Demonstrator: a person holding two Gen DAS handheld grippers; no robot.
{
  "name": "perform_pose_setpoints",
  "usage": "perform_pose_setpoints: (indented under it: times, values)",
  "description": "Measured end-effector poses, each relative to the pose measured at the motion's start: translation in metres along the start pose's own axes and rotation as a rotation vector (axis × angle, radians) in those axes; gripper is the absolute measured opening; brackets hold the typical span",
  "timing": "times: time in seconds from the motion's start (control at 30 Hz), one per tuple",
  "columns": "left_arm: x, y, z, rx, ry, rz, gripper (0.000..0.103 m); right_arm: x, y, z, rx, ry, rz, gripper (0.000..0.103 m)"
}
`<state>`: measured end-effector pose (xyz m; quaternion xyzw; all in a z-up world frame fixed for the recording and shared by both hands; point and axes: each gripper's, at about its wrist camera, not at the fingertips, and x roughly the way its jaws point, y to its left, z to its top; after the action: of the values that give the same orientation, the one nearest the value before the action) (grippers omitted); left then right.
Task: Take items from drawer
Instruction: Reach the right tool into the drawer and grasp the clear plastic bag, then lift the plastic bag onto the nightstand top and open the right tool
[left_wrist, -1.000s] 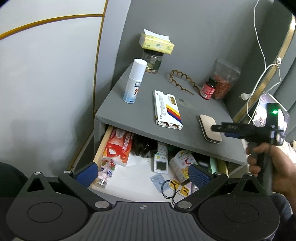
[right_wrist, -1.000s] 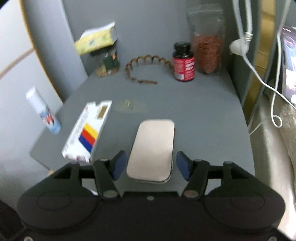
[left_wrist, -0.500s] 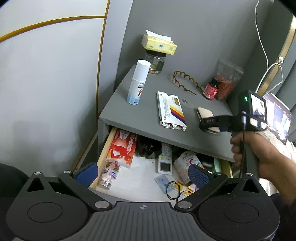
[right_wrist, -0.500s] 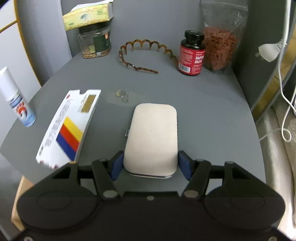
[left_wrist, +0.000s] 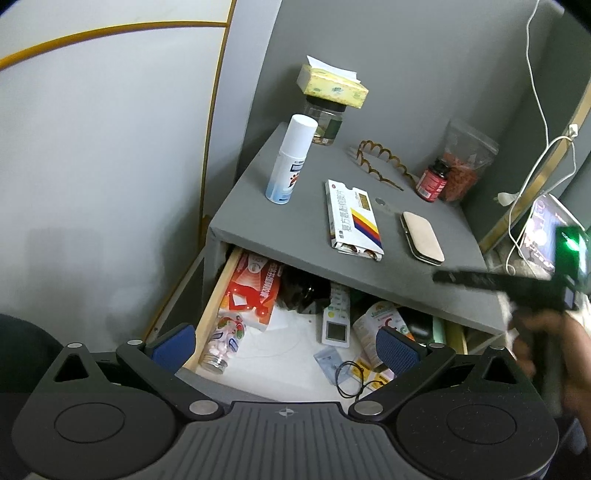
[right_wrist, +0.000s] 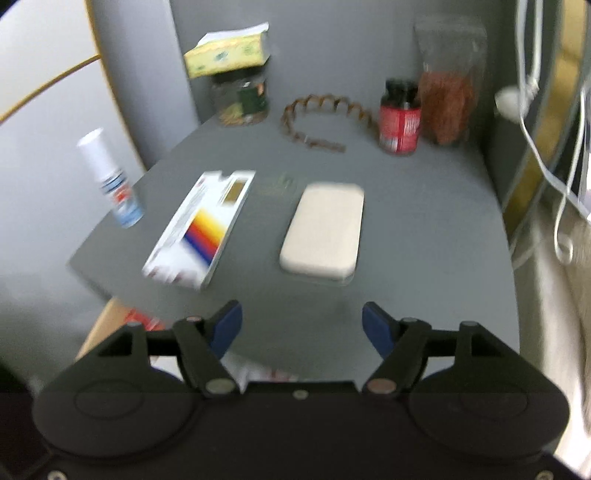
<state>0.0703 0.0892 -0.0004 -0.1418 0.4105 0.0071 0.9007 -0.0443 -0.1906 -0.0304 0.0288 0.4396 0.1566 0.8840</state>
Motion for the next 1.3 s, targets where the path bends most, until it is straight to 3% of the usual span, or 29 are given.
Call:
perform_pose_setpoints:
  times: [0.1,0.23,0.47,0.67,0.77,0.83,1.0,1.3]
  values:
    - [0.002,0.004,0.001,-0.013,0.002,0.001,0.103,0.008,0.017,-0.024,-0.037,0.097,0.081,0.061]
    - [0.002,0.008,0.003,-0.020,-0.008,0.025,0.103,0.045,0.061,-0.048,-0.169,0.217,0.112,0.046]
    - [-0.005,0.008,0.003,-0.024,-0.040,0.037,0.103,0.125,0.120,-0.056,-0.317,0.350,0.013,0.046]
    - [-0.006,0.005,0.002,-0.025,-0.030,0.016,0.103,0.164,0.121,-0.068,-0.331,0.475,-0.055,0.044]
    - [-0.005,0.005,0.002,-0.031,-0.023,0.010,0.103,0.164,0.118,-0.068,-0.328,0.468,-0.055,0.044]
    - [-0.005,0.005,0.002,-0.034,-0.020,0.005,0.103,0.165,0.116,-0.065,-0.322,0.470,-0.057,0.036]
    - [-0.005,0.005,0.003,-0.030,-0.020,0.003,0.103,0.158,0.100,-0.059,-0.217,0.476,-0.005,0.035]
    - [-0.007,0.006,0.004,-0.031,-0.028,0.002,0.103,0.105,0.080,-0.054,-0.065,0.389,0.139,0.035]
